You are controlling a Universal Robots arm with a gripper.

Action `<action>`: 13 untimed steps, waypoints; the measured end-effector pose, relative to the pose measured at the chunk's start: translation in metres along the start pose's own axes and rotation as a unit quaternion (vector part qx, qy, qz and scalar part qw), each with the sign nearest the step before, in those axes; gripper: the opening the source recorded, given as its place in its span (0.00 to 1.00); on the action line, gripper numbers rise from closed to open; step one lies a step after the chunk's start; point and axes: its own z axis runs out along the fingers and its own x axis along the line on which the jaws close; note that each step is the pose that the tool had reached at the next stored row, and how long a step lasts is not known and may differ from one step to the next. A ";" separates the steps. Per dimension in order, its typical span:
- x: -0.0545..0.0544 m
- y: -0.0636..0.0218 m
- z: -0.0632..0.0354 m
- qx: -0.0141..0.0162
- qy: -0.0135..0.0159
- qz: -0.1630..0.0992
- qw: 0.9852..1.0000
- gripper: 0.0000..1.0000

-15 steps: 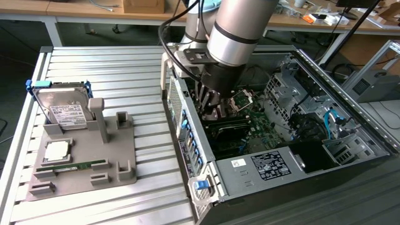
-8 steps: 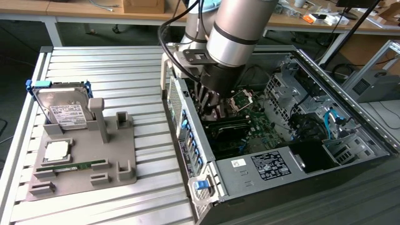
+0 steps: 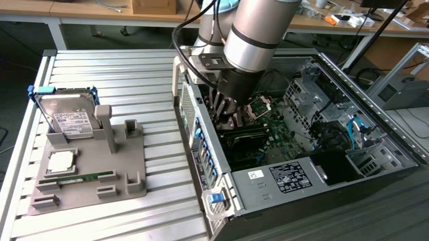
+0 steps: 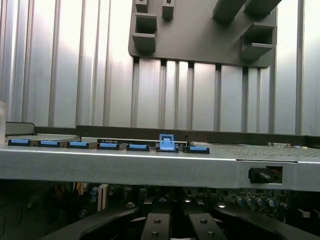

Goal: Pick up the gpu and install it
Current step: 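Press down on the gpu until it lock into place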

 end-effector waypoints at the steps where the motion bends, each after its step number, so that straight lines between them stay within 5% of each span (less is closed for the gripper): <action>1: 0.000 -0.0015 -0.0001 0.000 0.000 -0.001 1.000 0.11; 13: 0.001 -0.0360 0.0079 -0.015 0.000 -0.003 1.000 0.11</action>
